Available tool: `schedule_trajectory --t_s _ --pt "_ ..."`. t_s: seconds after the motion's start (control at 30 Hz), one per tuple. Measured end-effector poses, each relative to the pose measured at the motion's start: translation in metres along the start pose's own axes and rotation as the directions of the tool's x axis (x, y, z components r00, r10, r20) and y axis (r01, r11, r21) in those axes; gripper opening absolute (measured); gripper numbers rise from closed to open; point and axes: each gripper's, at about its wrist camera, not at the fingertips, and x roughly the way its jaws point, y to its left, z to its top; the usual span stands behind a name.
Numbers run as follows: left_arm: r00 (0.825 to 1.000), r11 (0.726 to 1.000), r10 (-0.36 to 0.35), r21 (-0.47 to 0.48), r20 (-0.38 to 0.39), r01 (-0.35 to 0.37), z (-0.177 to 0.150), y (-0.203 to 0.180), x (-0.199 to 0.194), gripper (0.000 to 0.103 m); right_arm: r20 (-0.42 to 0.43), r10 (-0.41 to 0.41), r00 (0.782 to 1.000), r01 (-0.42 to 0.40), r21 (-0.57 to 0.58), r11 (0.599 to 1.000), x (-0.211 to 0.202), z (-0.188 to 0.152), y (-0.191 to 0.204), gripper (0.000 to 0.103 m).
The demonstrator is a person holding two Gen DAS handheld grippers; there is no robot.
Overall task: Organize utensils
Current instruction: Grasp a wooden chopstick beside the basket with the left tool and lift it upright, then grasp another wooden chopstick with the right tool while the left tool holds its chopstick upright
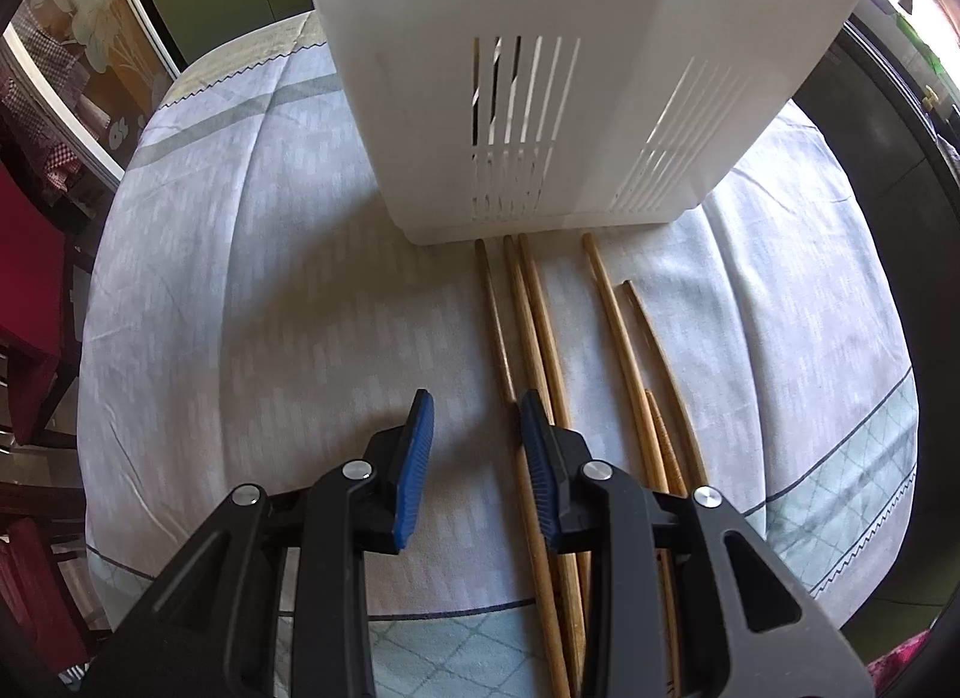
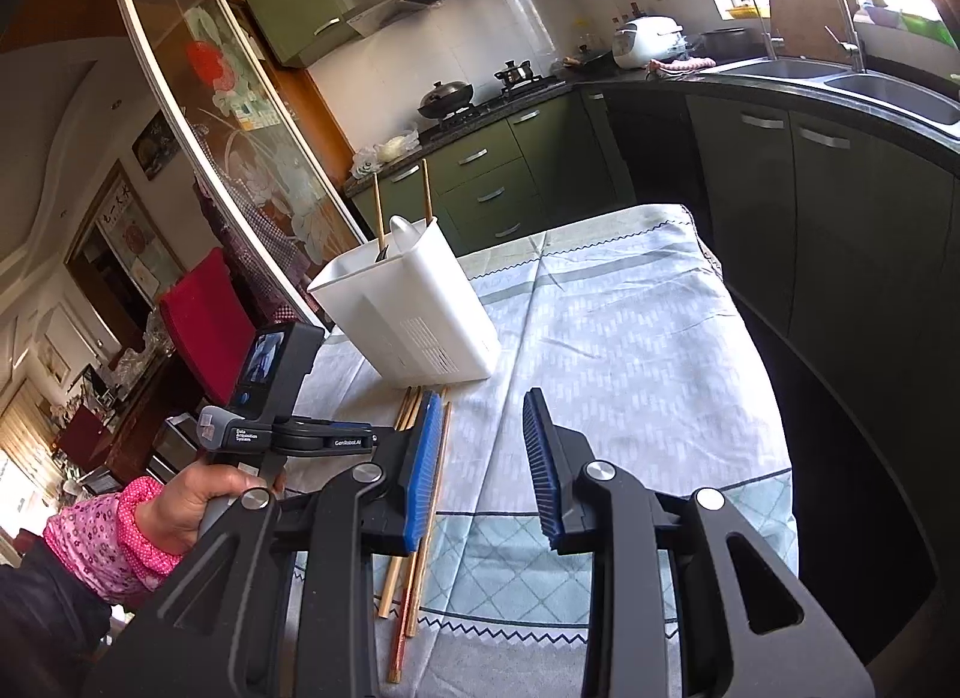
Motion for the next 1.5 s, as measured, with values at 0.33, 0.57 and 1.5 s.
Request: schedule_trajectory --t_s 0.33,0.57,1.5 --pt "1.000 1.000 -0.010 0.007 -0.016 0.010 0.003 -0.021 0.004 0.006 0.005 0.029 1.000 -0.029 0.074 0.997 -0.010 -0.012 -0.010 0.032" --pt "0.998 0.999 -0.034 -0.013 0.043 0.035 -0.005 -0.006 -0.010 0.006 -0.128 0.008 0.992 -0.009 -0.008 1.000 0.028 -0.012 0.010 0.036" --pt "0.806 0.998 -0.032 -0.018 0.592 0.053 -0.090 0.072 -0.133 0.006 -0.475 -0.327 0.817 0.174 -0.338 0.925 0.264 -0.029 0.095 0.016"
